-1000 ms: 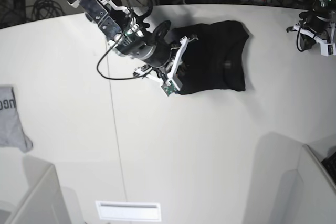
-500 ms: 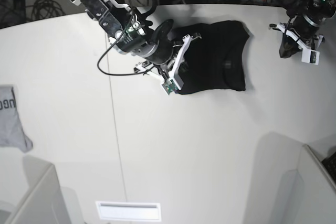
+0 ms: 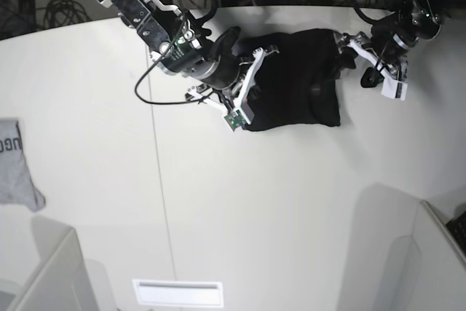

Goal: Fold the T-shirt properly
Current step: 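Release the left gripper and press the folded bundle flat with the right gripper, then grasp the bundle with the left gripper and rotate it upright on the table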

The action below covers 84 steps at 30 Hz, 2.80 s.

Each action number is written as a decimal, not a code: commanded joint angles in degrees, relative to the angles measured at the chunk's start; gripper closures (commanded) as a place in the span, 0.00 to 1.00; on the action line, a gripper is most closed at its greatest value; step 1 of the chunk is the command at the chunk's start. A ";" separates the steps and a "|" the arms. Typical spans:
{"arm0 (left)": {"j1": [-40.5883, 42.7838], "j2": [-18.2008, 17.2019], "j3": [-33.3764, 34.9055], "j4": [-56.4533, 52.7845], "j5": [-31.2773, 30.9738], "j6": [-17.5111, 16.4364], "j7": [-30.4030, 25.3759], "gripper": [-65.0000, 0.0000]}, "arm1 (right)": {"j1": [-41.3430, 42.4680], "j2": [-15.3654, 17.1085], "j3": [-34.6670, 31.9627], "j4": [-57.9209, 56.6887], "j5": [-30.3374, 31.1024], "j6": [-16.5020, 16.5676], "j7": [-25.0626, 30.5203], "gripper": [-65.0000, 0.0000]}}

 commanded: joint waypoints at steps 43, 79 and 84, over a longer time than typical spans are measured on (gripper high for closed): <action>-15.95 -11.05 33.51 -7.81 25.49 5.12 -0.64 1.00 | -16.06 -0.57 35.76 1.29 0.67 0.00 10.74 1.00; -52.79 -14.04 89.51 -18.27 44.48 -0.15 -18.75 1.00 | -19.23 -2.16 49.92 1.02 0.67 -0.26 10.39 1.00; -53.93 -13.69 90.83 -18.45 45.00 -5.16 -18.83 1.00 | -18.96 -4.00 49.83 0.94 0.40 -0.26 10.39 1.00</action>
